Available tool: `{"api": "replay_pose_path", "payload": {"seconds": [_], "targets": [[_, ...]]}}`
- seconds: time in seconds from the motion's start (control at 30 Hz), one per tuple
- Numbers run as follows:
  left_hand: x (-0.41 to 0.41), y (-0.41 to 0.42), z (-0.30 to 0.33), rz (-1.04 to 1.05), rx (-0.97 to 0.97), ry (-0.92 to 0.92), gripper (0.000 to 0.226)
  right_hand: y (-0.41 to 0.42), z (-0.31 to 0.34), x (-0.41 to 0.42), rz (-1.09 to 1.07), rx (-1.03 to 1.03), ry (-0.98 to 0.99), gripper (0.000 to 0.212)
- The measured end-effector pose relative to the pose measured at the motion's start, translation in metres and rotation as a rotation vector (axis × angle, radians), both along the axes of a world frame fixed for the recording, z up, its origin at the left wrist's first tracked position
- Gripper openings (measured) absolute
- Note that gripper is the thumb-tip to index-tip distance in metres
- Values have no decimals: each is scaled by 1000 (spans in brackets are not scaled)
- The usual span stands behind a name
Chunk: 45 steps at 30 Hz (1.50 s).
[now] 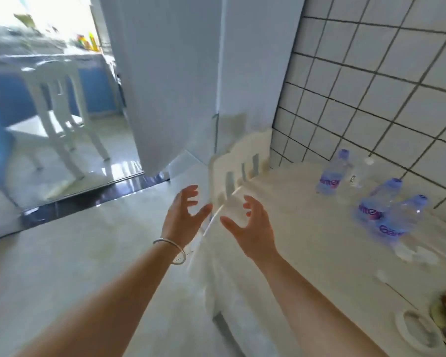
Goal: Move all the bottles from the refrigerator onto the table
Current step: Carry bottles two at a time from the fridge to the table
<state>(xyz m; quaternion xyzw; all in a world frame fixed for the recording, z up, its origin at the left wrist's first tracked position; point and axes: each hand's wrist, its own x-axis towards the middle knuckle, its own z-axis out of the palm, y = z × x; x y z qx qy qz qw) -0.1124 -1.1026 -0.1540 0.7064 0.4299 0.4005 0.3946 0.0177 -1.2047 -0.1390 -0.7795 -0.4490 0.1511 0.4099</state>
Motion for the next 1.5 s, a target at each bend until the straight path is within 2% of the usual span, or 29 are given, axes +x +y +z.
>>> {"api": "replay_pose_path", "payload": {"seconds": [0.17, 0.33, 0.53, 0.67, 0.83, 0.97, 1.27, 1.5], "targets": [[-134, 31, 1, 211, 45, 25, 56, 56, -3, -115, 227, -25, 26, 73], [-256, 80, 7, 355, 97, 22, 57, 123, -5, -225, 342, -9, 24, 74], [-374, 164, 14, 340, 100, 54, 62, 220, 5, -335, 352, -5, 131, 75], [-406, 222, 28, 283, 101, 50, 61, 280, 12, -367, 297, 31, 167, 77], [-396, 310, 40, 221, 91, 4, 59, 363, 30, -364, 229, 116, 161, 67], [-370, 396, 52, 172, 124, 32, 59, 450, 40, -345, 145, 186, 114, 73], [-283, 576, 99, 9, 164, 55, 68, 620, 72, -268, -87, 225, 295, 80], [-177, 685, 112, -178, 156, -32, 72, 698, 94, -194, -235, 290, 125, 72]]}}
